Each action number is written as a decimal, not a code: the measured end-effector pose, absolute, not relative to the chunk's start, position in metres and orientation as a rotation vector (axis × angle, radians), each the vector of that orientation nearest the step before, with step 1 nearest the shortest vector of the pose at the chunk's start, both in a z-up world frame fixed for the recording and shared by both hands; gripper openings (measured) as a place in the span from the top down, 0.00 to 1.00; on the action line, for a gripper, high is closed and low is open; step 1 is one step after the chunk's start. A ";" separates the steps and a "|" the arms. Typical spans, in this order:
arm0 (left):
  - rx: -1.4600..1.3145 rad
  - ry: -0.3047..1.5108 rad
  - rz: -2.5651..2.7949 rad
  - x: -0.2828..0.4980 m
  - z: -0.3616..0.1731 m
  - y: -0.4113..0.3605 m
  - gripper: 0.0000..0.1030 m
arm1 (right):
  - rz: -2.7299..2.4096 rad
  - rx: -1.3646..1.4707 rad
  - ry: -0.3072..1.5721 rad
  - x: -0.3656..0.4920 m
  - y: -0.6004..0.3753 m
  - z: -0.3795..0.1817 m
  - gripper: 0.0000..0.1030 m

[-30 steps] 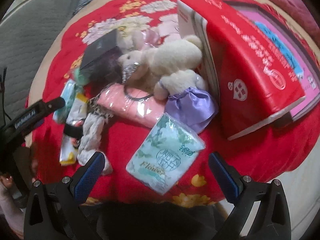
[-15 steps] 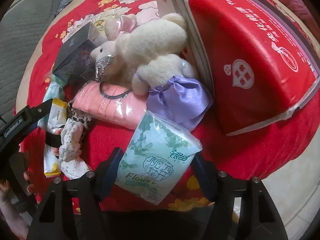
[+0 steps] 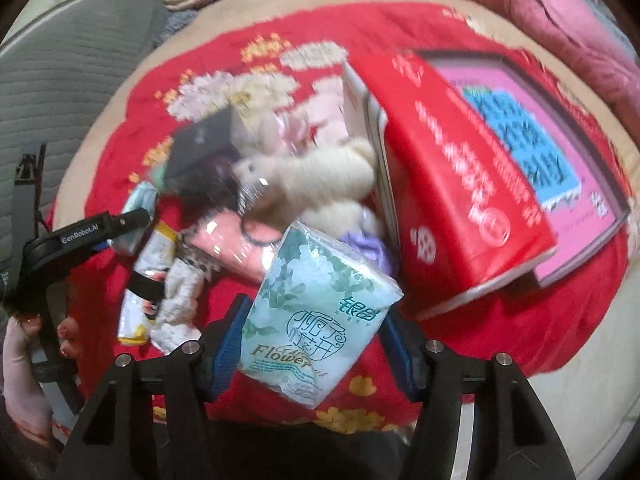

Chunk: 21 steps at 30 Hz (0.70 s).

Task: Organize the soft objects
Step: 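Reach the right tool to the green floral tissue pack and grasp it, then carry the tissue pack with the right tool into the pink book tray and release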

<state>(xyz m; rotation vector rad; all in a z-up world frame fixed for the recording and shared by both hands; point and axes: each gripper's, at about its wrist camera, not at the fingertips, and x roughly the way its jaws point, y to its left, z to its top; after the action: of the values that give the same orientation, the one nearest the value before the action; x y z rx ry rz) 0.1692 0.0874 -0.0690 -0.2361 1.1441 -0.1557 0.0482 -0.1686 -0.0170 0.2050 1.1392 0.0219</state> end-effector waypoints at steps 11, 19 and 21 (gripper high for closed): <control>-0.173 1.025 -0.210 0.115 0.019 0.043 0.52 | 0.030 0.212 0.960 0.043 -0.200 0.042 0.38; -0.107 0.948 -0.317 0.087 0.079 -0.035 0.53 | -0.050 0.253 0.829 0.022 -0.277 0.089 0.38; -0.086 0.935 -0.361 0.084 0.090 -0.063 0.52 | -0.094 0.257 0.803 0.019 -0.302 0.100 0.38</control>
<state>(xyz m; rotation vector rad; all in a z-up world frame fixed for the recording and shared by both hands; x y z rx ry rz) 0.0838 -0.0629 0.0903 -0.0860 0.9347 -0.3612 0.0188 -0.3019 0.0995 0.2566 0.8026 -0.0944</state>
